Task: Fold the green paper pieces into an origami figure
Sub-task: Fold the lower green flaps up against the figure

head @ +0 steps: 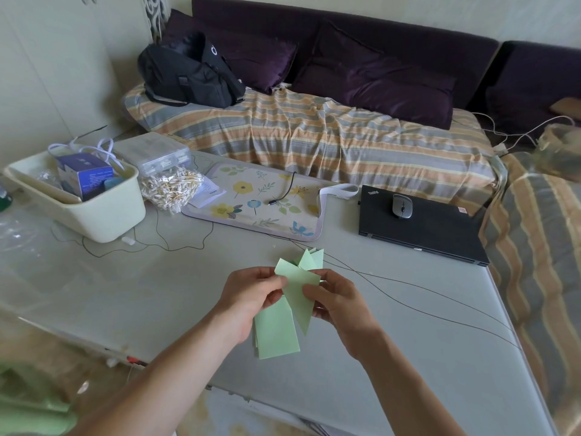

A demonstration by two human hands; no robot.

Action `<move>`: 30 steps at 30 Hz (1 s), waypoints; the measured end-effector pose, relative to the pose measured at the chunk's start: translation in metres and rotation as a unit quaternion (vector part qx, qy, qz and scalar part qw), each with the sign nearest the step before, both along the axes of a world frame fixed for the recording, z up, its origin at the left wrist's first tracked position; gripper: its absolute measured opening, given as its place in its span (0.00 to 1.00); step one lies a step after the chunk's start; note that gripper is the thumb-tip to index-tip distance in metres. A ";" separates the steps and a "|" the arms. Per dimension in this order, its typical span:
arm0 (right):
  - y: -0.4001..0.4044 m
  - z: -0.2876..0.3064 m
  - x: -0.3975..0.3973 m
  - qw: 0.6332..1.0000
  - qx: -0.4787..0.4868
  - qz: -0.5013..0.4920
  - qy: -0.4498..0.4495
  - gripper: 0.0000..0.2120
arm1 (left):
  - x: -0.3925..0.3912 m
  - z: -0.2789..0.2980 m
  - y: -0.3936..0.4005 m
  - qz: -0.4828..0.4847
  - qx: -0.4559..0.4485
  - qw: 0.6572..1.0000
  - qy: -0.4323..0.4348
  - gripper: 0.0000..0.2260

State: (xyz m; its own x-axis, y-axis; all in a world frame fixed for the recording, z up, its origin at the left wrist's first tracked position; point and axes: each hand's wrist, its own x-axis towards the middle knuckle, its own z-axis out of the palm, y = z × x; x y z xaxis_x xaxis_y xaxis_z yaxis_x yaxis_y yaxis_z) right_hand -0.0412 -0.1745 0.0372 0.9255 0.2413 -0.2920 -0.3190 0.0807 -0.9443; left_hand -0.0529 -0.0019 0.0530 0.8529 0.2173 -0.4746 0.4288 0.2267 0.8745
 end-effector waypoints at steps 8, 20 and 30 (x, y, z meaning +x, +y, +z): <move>0.002 0.000 0.000 0.999 -0.006 0.012 -0.043 0.11 | 0.002 0.003 0.000 0.046 -0.070 0.996 0.024 0.04; 0.001 0.003 -0.002 0.987 -0.108 -0.030 -0.114 0.17 | -0.002 0.004 -0.004 -0.025 -0.110 0.993 0.041 0.14; 0.003 0.003 -0.001 0.998 -0.045 0.009 -0.042 0.21 | -0.001 -0.002 0.000 0.002 0.000 1.000 -0.018 0.04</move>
